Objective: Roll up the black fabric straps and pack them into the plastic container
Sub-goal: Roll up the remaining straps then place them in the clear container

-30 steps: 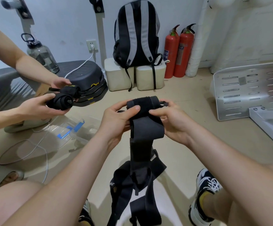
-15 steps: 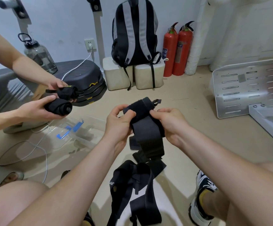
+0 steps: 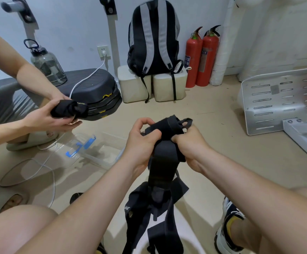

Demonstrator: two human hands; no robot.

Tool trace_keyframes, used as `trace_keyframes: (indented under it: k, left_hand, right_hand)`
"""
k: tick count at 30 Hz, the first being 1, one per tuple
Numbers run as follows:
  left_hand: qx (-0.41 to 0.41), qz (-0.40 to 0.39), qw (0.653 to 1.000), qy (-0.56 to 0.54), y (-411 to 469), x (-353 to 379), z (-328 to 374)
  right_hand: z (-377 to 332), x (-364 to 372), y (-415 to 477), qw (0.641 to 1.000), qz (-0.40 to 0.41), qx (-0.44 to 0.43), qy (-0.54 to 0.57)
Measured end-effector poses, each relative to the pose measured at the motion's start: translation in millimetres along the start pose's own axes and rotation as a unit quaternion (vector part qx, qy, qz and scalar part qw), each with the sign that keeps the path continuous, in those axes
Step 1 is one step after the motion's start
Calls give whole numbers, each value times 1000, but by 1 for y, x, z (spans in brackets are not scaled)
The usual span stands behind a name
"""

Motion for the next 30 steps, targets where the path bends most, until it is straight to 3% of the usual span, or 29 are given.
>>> trace_keyframes:
  k: [4, 7, 12, 18, 24, 27, 30]
  left_hand:
    - [-25, -58, 998, 12, -1, 1, 2]
    - [4, -70, 997, 32, 0, -1, 3]
    - [62, -35, 994, 86, 5, -8, 2]
    - [50, -60, 987, 138, 4, -7, 0]
    - [43, 82, 982, 165, 4, -15, 2]
    - [-50, -35, 990, 129, 1, -13, 2]
    - [-45, -132, 977, 162, 0, -13, 3]
  right_hand:
    - [0, 4, -4, 996, -12, -25, -82]
    - [-4, 0, -7, 993, -41, -35, -105]
    - [-15, -11, -16, 986, -162, 9, 20]
    - [-18, -19, -13, 989, -127, 8, 81]
    - [-22, -20, -7, 984, -77, -6, 162]
    - [-24, -23, -5, 981, -67, -4, 185]
    - [-24, -26, -5, 979, -56, 4, 196]
Point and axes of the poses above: each hand's wrist, its own y-axis towards the middle knuckle, its own x-axis out of the palm, z = x × y, the point moved 2 cm from there along y, towards the middle knuckle, and after that the axes turned 10 degrees about -y, right-handed, at the moved point
